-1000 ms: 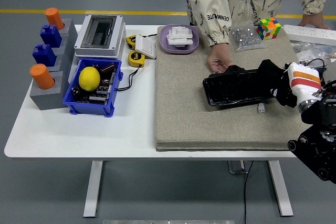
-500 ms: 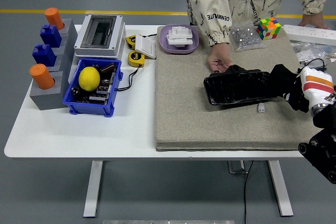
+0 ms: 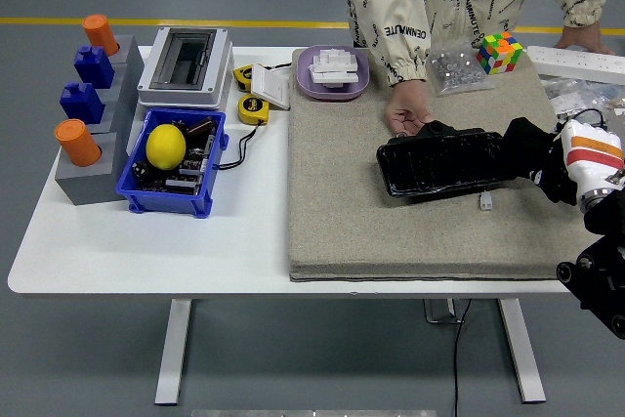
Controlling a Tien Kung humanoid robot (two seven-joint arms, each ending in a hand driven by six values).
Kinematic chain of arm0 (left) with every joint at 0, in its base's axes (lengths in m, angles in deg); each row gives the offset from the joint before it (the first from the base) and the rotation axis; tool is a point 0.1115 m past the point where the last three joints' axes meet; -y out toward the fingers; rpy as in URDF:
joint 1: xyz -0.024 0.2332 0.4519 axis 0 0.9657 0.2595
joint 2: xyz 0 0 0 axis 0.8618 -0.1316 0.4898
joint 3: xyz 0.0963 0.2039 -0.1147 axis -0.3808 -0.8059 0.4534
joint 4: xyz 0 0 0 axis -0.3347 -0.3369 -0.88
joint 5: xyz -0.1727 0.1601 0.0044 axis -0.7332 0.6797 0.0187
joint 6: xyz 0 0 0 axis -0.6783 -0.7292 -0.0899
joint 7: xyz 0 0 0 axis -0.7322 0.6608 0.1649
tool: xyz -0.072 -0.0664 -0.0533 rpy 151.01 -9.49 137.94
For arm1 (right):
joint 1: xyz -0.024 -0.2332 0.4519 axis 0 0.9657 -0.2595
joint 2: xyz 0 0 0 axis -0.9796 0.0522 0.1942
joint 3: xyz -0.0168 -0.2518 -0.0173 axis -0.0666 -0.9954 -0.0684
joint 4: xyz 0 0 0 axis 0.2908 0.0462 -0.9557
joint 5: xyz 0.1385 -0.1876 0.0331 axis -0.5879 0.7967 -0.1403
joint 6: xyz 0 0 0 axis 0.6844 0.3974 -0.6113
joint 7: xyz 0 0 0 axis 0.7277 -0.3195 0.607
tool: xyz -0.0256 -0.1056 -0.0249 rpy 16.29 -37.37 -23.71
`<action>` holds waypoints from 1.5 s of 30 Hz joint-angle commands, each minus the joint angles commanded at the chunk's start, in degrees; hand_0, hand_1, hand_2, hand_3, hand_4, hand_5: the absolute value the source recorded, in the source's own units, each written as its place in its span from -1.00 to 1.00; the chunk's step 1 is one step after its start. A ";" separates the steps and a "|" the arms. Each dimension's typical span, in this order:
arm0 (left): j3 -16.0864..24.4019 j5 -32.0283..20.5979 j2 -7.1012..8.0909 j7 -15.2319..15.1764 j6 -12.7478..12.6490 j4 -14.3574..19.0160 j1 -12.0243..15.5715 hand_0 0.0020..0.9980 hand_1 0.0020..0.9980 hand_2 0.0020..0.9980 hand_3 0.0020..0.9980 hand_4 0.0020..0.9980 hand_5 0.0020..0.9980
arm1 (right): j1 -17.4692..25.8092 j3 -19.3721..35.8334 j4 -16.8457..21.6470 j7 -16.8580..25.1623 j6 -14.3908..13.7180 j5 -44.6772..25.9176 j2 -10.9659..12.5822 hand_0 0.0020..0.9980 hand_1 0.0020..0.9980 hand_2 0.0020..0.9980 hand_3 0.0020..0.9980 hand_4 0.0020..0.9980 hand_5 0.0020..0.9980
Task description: Pick the rag up,wipe the panel,place it on the desk
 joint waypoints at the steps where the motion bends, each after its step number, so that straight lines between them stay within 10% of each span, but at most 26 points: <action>1: 0.03 0.02 0.01 0.00 -0.01 0.00 -0.01 0.21 0.28 0.32 0.12 0.26 -0.12 | -0.12 -0.10 0.01 -0.01 0.01 0.01 -0.09 -0.42 -0.22 -0.16 -0.13 0.94 -0.89; 45: 0.09 0.13 0.13 0.05 -0.01 -0.04 -0.11 0.22 0.28 0.31 0.12 0.26 -0.12 | -3.50 -6.11 6.81 -0.87 -0.39 1.32 -8.12 -0.41 -0.22 -0.16 -0.13 0.94 -0.89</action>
